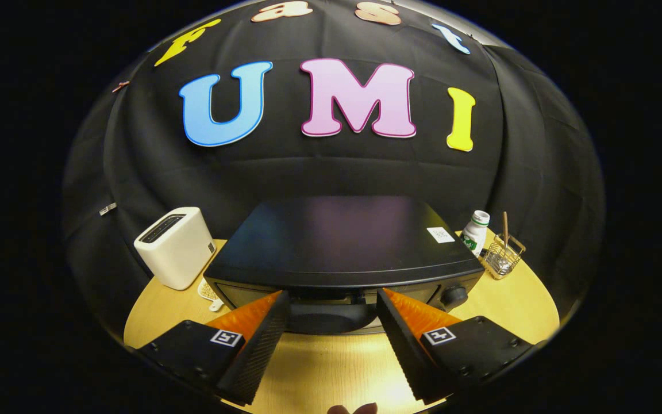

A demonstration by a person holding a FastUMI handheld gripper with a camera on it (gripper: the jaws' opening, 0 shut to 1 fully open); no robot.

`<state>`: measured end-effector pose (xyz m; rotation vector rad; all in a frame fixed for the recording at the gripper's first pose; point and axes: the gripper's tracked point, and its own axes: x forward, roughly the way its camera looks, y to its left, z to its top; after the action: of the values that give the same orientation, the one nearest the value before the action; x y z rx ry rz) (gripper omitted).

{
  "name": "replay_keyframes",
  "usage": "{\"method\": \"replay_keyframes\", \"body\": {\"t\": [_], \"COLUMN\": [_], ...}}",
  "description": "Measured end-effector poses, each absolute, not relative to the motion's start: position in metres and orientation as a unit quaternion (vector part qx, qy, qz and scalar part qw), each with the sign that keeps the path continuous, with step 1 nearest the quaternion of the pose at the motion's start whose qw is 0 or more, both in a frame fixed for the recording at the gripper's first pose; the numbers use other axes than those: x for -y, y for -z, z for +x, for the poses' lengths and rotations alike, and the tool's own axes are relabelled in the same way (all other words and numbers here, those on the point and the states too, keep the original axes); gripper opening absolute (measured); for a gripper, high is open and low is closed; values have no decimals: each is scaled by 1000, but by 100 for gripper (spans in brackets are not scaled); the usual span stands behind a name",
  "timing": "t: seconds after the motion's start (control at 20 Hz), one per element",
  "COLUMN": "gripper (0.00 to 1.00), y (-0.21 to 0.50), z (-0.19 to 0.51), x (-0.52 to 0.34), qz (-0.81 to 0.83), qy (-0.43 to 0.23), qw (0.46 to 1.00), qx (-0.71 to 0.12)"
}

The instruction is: Open the toaster oven, put the food inside, and close the toaster oven door.

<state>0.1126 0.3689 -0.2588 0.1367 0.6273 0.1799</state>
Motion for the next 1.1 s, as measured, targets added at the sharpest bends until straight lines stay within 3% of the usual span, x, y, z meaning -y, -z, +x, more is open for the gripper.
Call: {"method": "replay_keyframes", "body": {"t": [0.6, 1.1], "gripper": [99, 99], "y": [261, 278], "z": [119, 45], "x": [-385, -377], "qz": [60, 69], "qy": [-78, -68], "qw": [944, 943], "qx": [-314, -317]}}
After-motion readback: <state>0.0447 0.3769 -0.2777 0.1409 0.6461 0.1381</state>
